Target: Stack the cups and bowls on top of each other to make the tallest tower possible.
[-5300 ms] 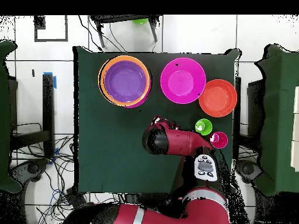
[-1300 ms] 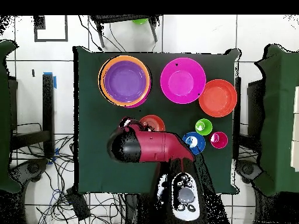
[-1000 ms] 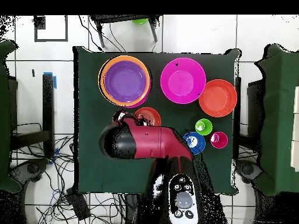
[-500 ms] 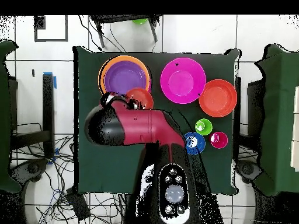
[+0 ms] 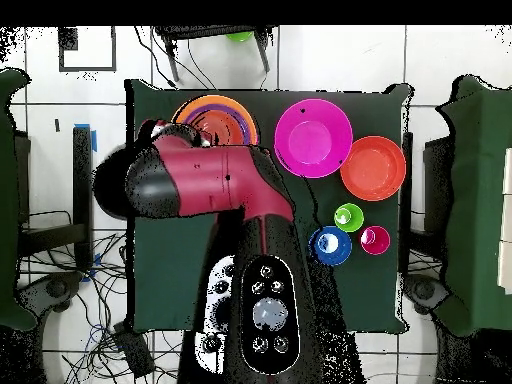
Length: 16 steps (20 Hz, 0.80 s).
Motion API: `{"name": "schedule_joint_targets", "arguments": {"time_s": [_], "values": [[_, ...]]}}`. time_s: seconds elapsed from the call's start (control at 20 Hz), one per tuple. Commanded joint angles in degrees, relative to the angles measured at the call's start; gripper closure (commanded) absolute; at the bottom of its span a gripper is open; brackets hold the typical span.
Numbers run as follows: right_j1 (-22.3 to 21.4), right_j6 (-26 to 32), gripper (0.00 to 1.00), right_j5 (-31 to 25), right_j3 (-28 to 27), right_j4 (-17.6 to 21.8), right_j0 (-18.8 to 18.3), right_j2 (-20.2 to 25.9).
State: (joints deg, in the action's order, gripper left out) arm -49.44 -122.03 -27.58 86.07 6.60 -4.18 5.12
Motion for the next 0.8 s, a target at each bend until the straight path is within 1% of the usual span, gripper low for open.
{"name": "schedule_joint_targets", "arguments": {"time_s": [0.05, 0.25, 0.5, 0.8], "values": [[5.8, 0.9, 1.00, -8.6, -8.2, 1.4, 1.9, 4.0], [8.4, 0.5, 1.00, -7.9, -10.9, 2.2, 2.6, 3.2], [11.6, -0.7, 1.00, -6.1, -12.6, 3.1, 3.4, 1.4], [14.5, -3.0, 1.00, -3.5, -12.8, 3.2, 4.6, -0.4]]}}
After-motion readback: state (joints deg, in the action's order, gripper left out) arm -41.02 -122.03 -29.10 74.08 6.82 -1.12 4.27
